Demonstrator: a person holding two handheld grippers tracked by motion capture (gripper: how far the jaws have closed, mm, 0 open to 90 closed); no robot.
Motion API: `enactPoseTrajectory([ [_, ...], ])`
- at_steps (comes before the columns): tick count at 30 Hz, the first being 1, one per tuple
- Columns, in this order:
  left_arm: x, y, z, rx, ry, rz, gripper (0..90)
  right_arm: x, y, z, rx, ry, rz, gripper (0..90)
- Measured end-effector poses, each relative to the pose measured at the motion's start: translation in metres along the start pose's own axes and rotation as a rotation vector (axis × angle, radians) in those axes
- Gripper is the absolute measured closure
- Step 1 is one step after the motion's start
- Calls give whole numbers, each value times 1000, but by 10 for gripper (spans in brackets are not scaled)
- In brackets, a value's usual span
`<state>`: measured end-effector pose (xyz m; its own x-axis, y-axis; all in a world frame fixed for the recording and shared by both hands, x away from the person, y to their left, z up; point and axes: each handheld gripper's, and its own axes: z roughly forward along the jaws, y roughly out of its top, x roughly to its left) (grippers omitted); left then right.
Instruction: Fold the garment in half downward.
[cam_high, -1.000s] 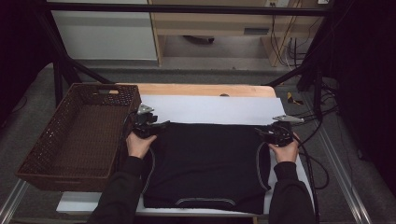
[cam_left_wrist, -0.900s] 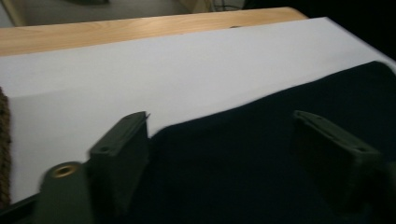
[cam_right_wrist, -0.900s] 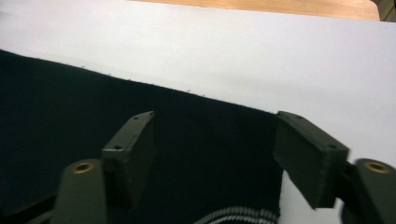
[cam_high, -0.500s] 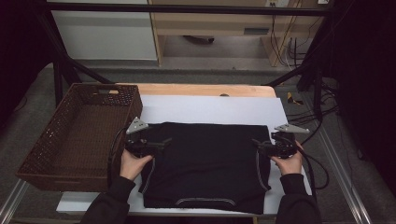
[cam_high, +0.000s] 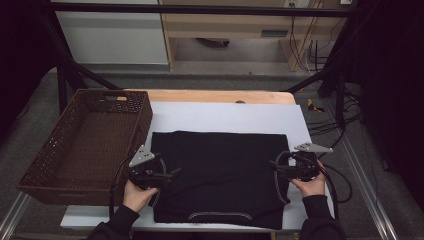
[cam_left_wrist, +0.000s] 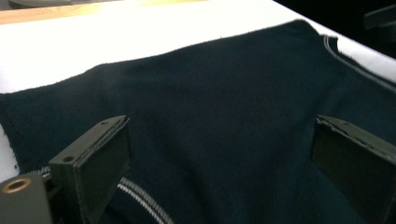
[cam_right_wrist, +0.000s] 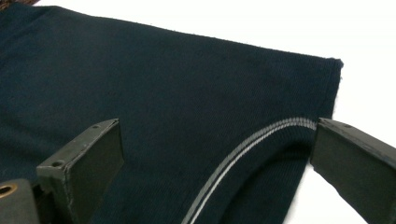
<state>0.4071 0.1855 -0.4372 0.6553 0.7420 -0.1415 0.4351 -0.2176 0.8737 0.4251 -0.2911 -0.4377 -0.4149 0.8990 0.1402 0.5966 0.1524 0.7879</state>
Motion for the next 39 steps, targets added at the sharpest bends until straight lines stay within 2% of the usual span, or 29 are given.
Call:
enactPoseTrajectory([
  [2,2,-4,-3,-4,-11,-13,41,3,-5,-2,-5,-1,-9,50],
  [5,6,-10,-5,-8,5,-16,42,6,-12,-1,2,21,-24,42],
  [7,8,-11,-4,-10,-1,-33,42,7,-13,2,25,8,-38,52],
  [11,10,-13,-1,6,-3,-22,42,6,-14,9,67,-13,-52,65],
  [15,11,-13,1,14,2,-21,42,-1,-18,17,105,-45,-38,88],
  [19,11,-14,1,14,7,-18,42,-9,-22,27,162,-100,-29,90],
  [24,10,-15,4,31,4,-10,43,-12,-25,32,187,-87,-3,103],
  [26,10,-15,5,37,4,-6,43,-9,-26,33,189,-102,2,94],
  [30,10,-16,6,40,6,-4,43,-5,-26,35,195,-113,-15,89],
  [33,10,-16,5,40,9,-3,43,-5,-26,33,197,-108,-20,157],
  [39,10,-16,6,45,8,-1,43,-4,-25,29,198,-77,0,272],
])
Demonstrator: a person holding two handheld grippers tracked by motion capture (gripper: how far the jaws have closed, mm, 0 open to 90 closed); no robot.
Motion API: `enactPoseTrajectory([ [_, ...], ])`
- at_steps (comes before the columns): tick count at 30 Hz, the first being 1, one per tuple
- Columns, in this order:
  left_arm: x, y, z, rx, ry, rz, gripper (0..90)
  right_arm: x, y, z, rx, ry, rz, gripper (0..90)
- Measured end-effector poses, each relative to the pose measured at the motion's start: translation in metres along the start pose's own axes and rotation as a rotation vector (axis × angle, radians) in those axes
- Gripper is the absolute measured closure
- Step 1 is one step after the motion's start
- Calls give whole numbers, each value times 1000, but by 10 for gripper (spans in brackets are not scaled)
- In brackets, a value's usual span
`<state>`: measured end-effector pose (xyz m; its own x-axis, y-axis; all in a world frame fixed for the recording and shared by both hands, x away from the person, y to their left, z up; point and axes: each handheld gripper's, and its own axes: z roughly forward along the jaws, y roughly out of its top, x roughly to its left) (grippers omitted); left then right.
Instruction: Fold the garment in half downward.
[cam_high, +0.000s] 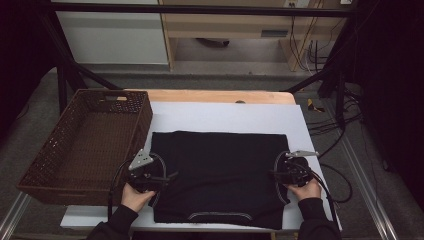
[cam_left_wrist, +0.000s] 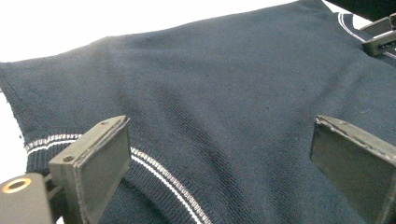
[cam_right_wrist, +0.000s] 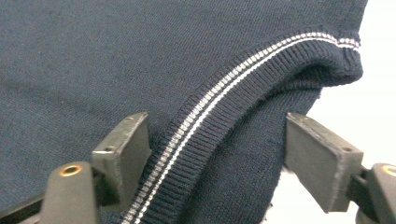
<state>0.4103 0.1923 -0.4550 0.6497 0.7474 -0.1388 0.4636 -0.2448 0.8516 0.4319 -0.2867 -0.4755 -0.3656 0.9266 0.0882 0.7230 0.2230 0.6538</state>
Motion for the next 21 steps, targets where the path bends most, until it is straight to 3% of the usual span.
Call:
enactPoseTrajectory([
  [9,0,0,1,8,2,5,45,0,1,-3,5,37,22,494],
  [15,-1,0,2,10,3,8,45,-1,2,-3,18,129,60,750],
  [21,0,0,1,6,5,7,45,2,6,-4,36,110,72,793],
])
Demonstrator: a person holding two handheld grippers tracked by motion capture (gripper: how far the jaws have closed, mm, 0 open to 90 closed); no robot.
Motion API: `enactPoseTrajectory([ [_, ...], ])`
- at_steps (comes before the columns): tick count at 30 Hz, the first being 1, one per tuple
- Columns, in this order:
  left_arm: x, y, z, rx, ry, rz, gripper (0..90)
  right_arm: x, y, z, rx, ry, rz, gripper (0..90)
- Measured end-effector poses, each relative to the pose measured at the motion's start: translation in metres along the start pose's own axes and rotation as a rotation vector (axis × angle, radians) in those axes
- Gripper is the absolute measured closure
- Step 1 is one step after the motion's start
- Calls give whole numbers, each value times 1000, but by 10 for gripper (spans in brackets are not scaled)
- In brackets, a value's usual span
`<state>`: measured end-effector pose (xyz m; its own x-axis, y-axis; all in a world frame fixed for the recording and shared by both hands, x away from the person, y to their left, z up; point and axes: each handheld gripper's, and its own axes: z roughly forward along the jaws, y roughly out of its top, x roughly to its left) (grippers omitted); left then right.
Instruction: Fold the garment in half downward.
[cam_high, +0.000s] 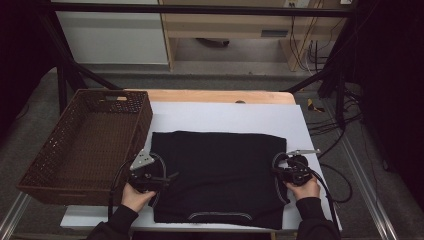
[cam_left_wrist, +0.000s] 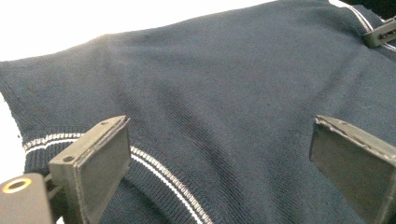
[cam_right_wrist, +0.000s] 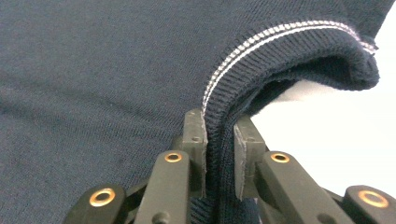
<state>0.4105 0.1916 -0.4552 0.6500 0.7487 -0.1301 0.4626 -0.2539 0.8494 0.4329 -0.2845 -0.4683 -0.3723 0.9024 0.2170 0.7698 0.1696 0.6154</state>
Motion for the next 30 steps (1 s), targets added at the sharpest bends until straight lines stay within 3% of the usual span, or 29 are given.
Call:
enactPoseTrajectory([
  [8,0,0,-1,-3,1,-2,45,-4,4,-7,-15,-36,4,797],
  [11,1,0,-1,-4,4,-1,45,-4,6,-7,-6,-64,-24,797],
  [30,1,0,0,12,7,-1,41,-17,10,-11,-9,-101,-21,802],
])
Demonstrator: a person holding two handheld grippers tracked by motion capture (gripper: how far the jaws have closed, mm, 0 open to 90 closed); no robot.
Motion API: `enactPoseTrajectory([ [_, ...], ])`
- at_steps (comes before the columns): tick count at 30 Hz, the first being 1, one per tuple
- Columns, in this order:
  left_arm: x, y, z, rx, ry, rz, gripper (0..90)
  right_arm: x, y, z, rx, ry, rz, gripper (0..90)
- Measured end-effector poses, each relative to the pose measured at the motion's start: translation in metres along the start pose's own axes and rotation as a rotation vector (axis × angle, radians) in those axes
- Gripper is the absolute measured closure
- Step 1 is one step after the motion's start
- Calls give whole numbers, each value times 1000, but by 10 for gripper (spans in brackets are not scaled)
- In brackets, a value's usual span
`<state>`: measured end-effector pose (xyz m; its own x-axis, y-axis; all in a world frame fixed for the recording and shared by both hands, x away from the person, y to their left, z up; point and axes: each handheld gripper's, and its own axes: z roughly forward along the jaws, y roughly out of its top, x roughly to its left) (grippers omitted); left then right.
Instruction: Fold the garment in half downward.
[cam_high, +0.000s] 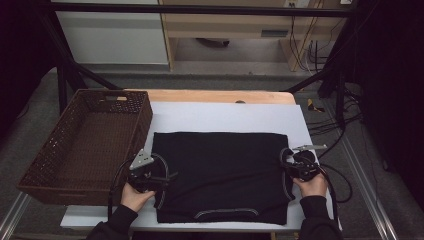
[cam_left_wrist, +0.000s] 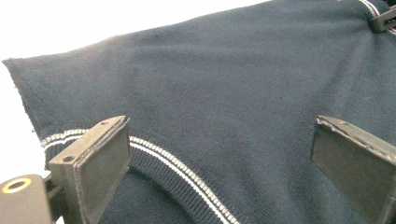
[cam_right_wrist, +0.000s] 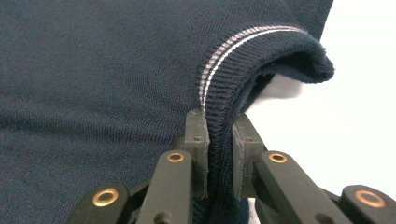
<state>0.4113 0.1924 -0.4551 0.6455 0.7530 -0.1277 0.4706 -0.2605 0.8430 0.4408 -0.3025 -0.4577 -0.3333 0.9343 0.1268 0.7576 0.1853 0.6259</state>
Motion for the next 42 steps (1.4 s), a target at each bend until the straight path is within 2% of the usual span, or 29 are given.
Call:
enactPoseTrajectory([
  [6,0,0,0,0,1,0,41,-9,1,-1,-5,-51,0,802],
  [10,0,0,0,-1,1,-3,41,-16,-1,-2,-17,-65,13,801],
  [15,-1,0,1,1,0,-3,41,-24,-3,-5,-30,-114,21,801],
  [21,-1,0,1,4,0,2,41,-37,-7,-7,-48,-126,49,799],
  [24,-1,0,2,7,1,4,41,-40,-7,-9,-56,-154,53,799],
  [30,-2,0,2,7,1,9,41,-42,-8,-10,-66,-152,60,798],
  [34,-2,0,2,8,0,7,41,-45,-10,-12,-67,-188,61,798],
  [38,-2,0,2,9,-1,10,41,-50,-13,-11,-63,-171,83,795],
  [42,-2,0,3,14,-3,14,41,-49,-13,-8,-55,-176,67,781],
])
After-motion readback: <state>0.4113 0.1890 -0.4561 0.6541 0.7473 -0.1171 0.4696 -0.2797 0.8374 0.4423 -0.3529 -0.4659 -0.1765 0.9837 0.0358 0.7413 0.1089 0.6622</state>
